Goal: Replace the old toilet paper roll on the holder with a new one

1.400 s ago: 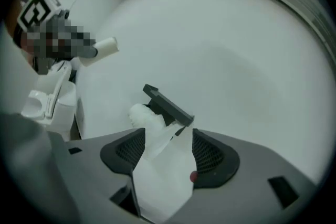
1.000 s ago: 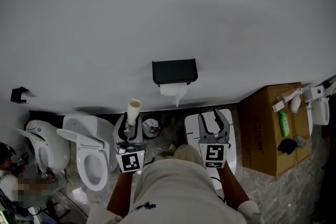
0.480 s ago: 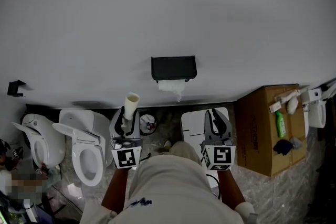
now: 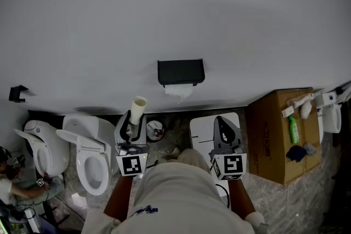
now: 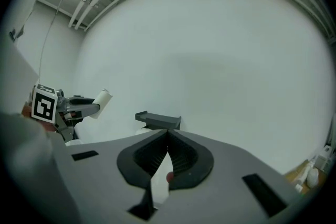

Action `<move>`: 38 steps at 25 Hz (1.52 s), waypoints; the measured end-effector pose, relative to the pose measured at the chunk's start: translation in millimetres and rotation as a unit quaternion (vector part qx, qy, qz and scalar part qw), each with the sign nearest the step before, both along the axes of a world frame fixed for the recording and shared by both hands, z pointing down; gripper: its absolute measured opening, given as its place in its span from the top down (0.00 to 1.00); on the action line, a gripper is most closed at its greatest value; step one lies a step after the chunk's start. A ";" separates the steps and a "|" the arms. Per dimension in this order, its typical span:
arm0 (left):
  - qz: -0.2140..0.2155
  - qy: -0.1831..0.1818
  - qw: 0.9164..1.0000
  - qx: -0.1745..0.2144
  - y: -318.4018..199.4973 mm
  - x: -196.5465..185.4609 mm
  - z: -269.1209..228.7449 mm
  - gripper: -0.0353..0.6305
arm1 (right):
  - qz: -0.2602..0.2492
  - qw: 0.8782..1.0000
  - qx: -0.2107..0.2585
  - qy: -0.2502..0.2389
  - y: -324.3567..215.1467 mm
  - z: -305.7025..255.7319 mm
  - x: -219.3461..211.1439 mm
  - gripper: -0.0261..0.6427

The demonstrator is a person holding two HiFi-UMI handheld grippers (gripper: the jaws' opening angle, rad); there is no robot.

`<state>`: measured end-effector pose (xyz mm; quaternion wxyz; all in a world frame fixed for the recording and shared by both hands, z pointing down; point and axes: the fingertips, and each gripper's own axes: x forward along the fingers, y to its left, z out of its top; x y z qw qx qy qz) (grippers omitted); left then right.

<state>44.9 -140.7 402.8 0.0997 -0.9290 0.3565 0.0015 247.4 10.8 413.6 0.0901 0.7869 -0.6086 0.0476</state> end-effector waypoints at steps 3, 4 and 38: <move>0.002 0.004 1.000 0.000 0.8 2.0 -2.0 0.68 | -0.009 1.000 -0.005 0.005 0.2 0.0 -2.0 0.95; 0.002 0.007 1.000 -0.001 0.7 2.0 -2.5 0.68 | -0.010 1.000 -0.007 0.005 0.3 0.6 -2.3 0.95; -0.009 0.008 1.000 -0.012 3.3 -8.5 4.0 0.69 | -0.019 0.999 -0.032 0.012 0.9 9.2 -10.1 0.96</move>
